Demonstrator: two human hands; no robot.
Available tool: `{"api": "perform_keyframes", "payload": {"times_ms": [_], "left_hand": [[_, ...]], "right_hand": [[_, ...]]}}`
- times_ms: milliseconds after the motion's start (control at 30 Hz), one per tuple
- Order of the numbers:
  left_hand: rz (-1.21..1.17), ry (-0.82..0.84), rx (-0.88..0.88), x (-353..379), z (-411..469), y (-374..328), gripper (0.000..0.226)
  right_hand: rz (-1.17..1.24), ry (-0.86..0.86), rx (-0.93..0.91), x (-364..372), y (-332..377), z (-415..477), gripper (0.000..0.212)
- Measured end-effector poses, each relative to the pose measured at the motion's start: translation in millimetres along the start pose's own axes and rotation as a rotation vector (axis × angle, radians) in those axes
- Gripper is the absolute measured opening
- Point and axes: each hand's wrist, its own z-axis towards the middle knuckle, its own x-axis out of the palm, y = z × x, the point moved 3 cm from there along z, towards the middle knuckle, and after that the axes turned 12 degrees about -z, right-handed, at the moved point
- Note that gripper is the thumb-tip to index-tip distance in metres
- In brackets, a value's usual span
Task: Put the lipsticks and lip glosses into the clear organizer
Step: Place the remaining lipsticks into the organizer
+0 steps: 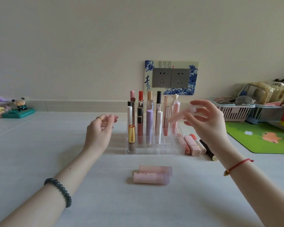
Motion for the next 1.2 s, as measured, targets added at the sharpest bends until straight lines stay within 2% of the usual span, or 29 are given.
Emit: {"api": "perform_keyframes", "payload": {"times_ms": [100,333,567,1200], "left_hand": [[0.029,0.086,-0.18,3.5,-0.5,18.5,0.022],[-0.003,0.214,-0.299,15.9,-5.9,28.3,0.028],[-0.04,0.242,-0.303,19.3,-8.9,27.1,0.024],[-0.042,0.213,-0.295,19.0,-8.8,26.2,0.024]], "right_hand": [[-0.082,-0.056,-0.04,3.0,-6.8,2.1,0.029],[-0.16,-0.033,-0.126,17.7,-11.2,1.0,0.016],[-0.233,0.032,-0.162,28.5,-8.4,0.9,0.022],[-0.425,0.168,-0.178,49.1,-23.2,-6.3,0.015]]}}
